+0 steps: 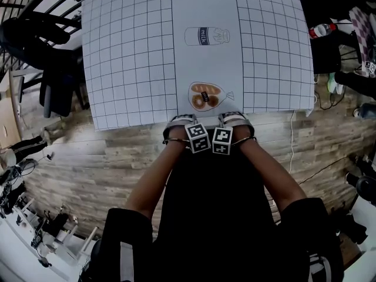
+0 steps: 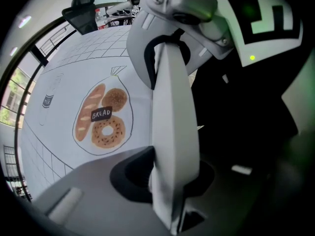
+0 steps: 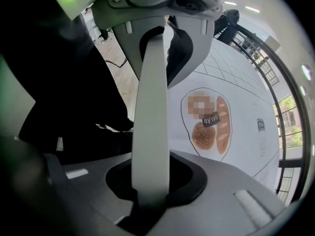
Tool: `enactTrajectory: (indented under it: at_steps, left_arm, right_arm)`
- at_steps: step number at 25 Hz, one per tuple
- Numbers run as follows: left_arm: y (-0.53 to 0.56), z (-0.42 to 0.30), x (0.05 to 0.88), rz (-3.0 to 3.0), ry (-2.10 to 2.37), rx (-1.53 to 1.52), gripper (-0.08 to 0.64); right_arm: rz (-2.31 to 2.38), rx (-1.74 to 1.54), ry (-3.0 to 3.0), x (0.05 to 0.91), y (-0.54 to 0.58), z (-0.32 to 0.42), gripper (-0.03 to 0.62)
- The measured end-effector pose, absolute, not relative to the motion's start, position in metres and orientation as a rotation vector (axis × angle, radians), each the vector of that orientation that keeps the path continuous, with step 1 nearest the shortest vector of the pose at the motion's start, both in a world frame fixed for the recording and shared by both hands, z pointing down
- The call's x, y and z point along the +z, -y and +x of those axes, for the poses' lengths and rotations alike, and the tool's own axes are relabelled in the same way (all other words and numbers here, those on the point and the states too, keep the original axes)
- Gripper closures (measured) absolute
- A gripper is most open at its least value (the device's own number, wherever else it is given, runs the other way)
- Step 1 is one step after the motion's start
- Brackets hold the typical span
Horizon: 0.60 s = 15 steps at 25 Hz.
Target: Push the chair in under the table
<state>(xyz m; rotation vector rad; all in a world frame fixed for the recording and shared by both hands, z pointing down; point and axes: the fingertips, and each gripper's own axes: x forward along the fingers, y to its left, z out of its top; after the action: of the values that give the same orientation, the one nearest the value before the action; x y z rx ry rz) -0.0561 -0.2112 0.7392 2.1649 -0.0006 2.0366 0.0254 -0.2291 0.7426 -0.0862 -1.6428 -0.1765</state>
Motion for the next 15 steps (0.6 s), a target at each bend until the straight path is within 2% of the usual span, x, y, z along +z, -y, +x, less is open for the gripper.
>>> enactTrajectory:
  at_steps: [15]
  left_arm:
    - [0.2124, -0.0570, 0.7429, 2.175, -0.015, 2.002, 0.450]
  right_arm:
    - [-0.109, -0.180, 1.639, 0.7467, 0.2281, 0.0239, 0.510]
